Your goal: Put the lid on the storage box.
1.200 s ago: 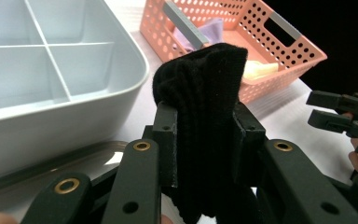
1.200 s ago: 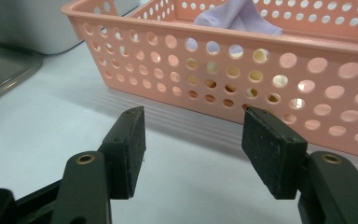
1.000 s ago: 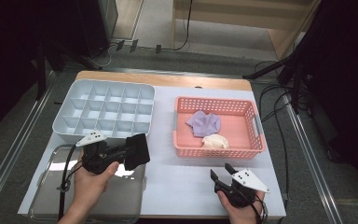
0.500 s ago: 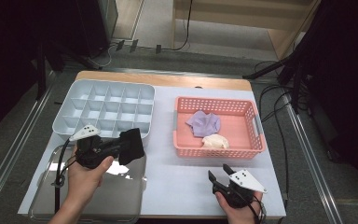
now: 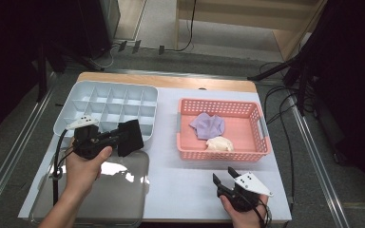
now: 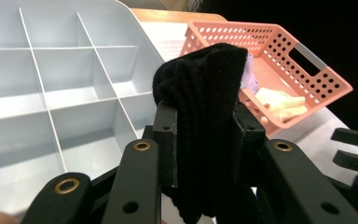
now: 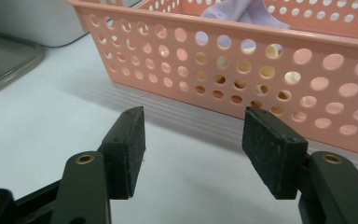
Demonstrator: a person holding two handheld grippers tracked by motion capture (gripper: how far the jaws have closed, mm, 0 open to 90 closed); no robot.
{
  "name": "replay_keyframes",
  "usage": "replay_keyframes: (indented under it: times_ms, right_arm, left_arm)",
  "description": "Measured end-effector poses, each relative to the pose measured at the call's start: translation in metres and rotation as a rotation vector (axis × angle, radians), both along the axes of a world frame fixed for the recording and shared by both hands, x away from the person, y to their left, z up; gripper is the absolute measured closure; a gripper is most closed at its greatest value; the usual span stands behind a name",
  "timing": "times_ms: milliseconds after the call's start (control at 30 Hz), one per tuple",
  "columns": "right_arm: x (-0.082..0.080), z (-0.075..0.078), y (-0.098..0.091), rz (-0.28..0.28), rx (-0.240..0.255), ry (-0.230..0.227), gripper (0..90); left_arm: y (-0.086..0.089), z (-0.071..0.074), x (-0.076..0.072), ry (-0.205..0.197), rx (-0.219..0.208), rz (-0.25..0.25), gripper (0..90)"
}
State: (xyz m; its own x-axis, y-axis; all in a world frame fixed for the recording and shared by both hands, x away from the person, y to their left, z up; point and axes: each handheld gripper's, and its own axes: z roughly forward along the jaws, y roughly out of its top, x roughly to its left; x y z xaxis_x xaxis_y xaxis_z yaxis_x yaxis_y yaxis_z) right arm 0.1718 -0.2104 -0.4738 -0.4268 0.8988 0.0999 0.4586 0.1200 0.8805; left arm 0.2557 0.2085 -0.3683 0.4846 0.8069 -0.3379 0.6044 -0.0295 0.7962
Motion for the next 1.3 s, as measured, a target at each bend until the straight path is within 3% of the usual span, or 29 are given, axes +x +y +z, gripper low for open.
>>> replay_keyframes:
  times_ms: [533, 867, 1067, 1300]
  right_arm:
    - [0.001, -0.002, 0.001, 0.008, -0.002, 0.004, 40.3]
    - [0.001, -0.003, 0.001, 0.009, 0.0, 0.012, 40.3]
    - [0.002, -0.004, 0.003, 0.017, 0.0, 0.013, 40.3]
    - [0.002, -0.006, 0.002, 0.014, 0.002, 0.019, 40.3]
  left_arm:
    - [-0.012, -0.017, 0.039, -0.006, 0.021, 0.086, 68.7]
    - [-0.02, -0.039, 0.057, 0.035, 0.06, 0.096, 67.8]
    - [-0.024, -0.047, 0.061, 0.054, 0.092, 0.069, 67.6]
    - [-0.032, -0.048, 0.066, 0.087, 0.17, -0.024, 67.9]
